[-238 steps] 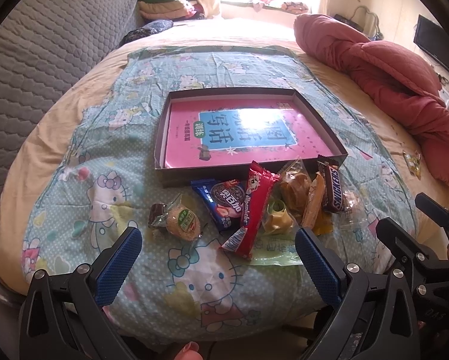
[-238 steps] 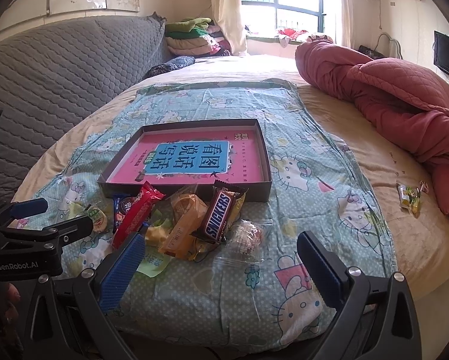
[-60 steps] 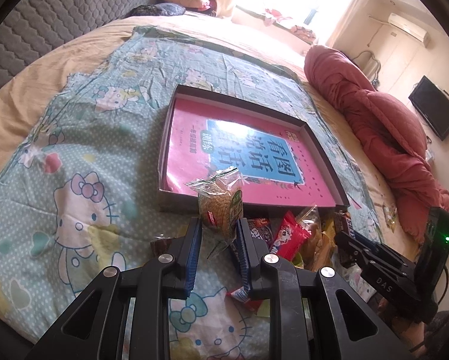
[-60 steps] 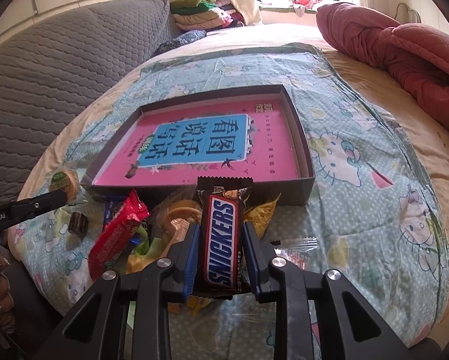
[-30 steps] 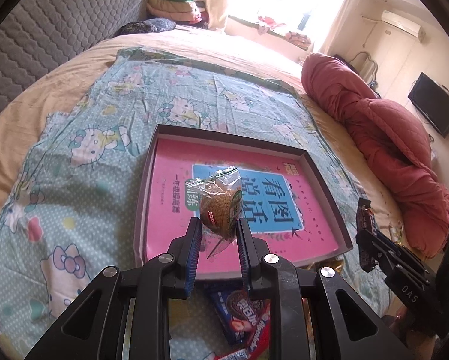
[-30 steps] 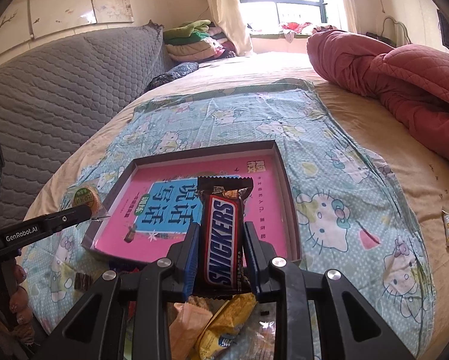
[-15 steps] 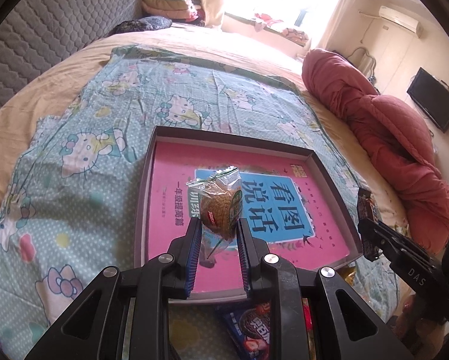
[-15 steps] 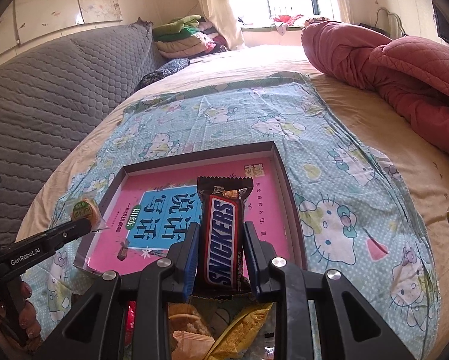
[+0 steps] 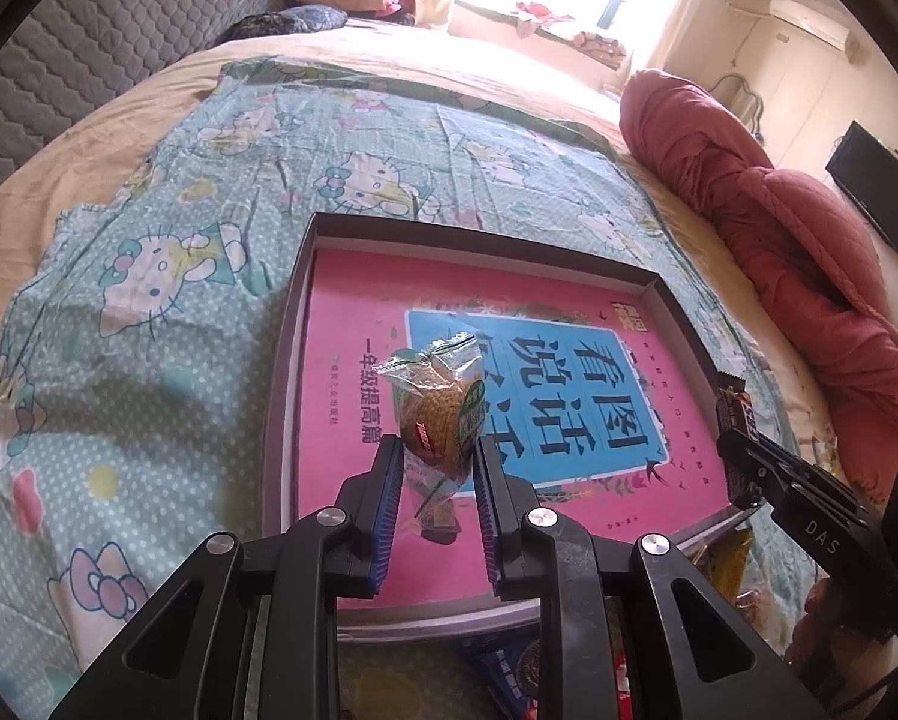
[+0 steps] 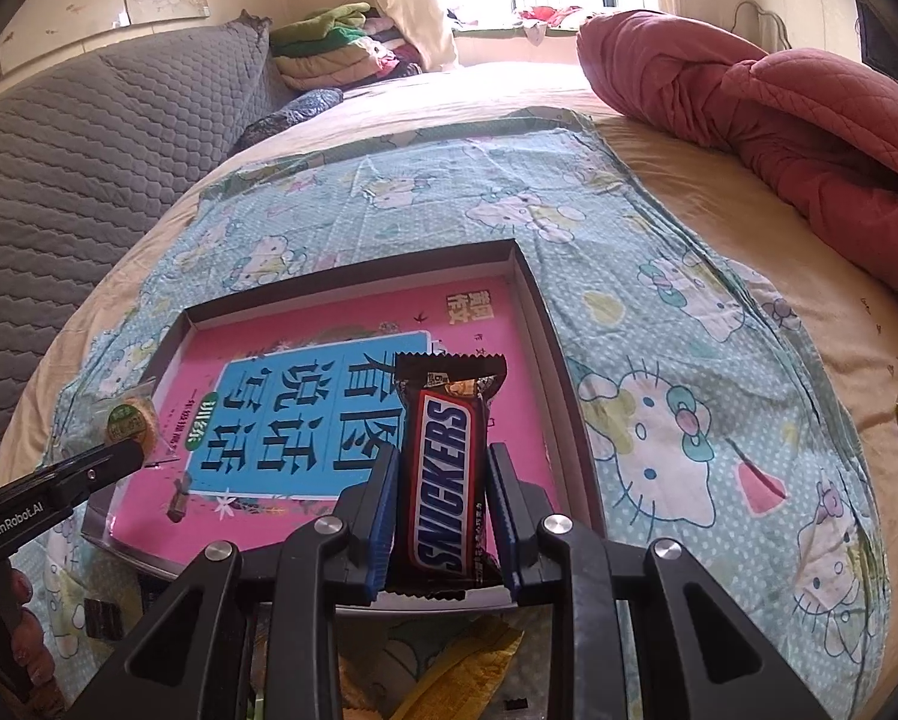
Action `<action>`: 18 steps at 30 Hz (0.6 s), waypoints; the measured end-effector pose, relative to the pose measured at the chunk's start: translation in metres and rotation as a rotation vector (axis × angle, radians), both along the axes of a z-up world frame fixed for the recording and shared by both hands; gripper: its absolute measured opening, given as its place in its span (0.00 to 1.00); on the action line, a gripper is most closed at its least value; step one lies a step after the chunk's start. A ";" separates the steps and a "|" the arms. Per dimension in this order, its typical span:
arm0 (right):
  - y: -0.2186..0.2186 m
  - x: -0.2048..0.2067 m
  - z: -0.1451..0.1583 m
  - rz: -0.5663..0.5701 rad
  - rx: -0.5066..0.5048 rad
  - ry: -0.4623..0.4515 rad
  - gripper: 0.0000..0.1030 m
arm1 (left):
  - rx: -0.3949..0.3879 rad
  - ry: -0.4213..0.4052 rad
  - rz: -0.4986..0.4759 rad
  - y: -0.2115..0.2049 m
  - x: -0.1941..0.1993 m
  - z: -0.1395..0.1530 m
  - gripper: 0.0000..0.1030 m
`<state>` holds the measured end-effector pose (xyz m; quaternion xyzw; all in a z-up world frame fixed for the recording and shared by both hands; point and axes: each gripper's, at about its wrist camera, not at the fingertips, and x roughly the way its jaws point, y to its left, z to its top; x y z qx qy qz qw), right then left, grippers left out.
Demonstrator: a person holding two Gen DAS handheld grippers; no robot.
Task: Organize snacks
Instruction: 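Carry the cake with the left gripper and the Snickers with the right gripper into the tray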
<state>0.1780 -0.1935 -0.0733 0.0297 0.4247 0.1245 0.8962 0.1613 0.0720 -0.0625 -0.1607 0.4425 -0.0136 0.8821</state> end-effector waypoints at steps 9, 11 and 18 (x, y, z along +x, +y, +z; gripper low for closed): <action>0.002 0.006 -0.009 -0.007 -0.023 0.020 0.28 | -0.003 0.032 -0.021 -0.004 0.003 -0.008 0.24; 0.001 0.006 -0.011 -0.014 -0.031 0.025 0.28 | 0.003 0.034 -0.027 -0.005 0.003 -0.008 0.24; -0.001 0.009 -0.018 -0.025 -0.042 0.053 0.28 | -0.016 0.057 -0.032 -0.004 0.005 -0.013 0.24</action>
